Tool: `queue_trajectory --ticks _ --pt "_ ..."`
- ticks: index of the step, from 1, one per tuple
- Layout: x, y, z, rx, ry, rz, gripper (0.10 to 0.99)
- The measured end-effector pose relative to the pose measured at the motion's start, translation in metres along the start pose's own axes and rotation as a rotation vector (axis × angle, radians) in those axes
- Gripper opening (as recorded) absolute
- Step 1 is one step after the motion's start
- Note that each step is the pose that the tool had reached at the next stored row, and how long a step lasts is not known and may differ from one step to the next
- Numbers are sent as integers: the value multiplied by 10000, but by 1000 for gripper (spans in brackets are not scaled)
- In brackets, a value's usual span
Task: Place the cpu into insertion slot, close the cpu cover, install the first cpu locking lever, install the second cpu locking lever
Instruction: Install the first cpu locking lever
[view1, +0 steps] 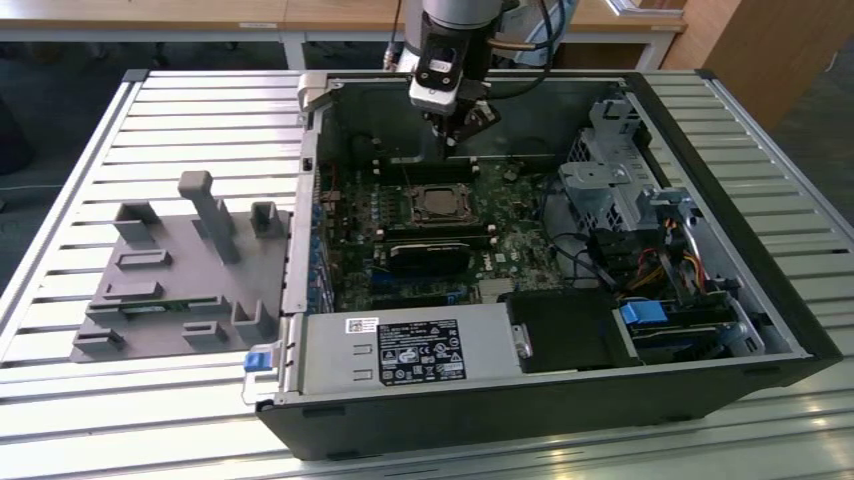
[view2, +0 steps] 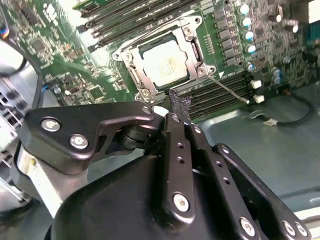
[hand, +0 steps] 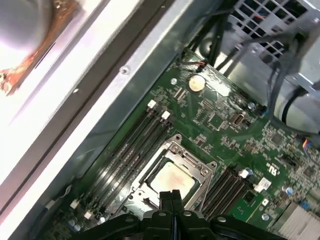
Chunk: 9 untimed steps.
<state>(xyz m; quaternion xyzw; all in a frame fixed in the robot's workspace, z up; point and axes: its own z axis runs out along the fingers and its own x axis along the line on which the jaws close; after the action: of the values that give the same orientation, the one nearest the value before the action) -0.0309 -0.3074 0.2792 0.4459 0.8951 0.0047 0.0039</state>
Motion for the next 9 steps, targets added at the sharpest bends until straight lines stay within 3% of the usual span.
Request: queue_trajectory --ticks 9 --pt "0 0 0 -5 19 -1553 122"
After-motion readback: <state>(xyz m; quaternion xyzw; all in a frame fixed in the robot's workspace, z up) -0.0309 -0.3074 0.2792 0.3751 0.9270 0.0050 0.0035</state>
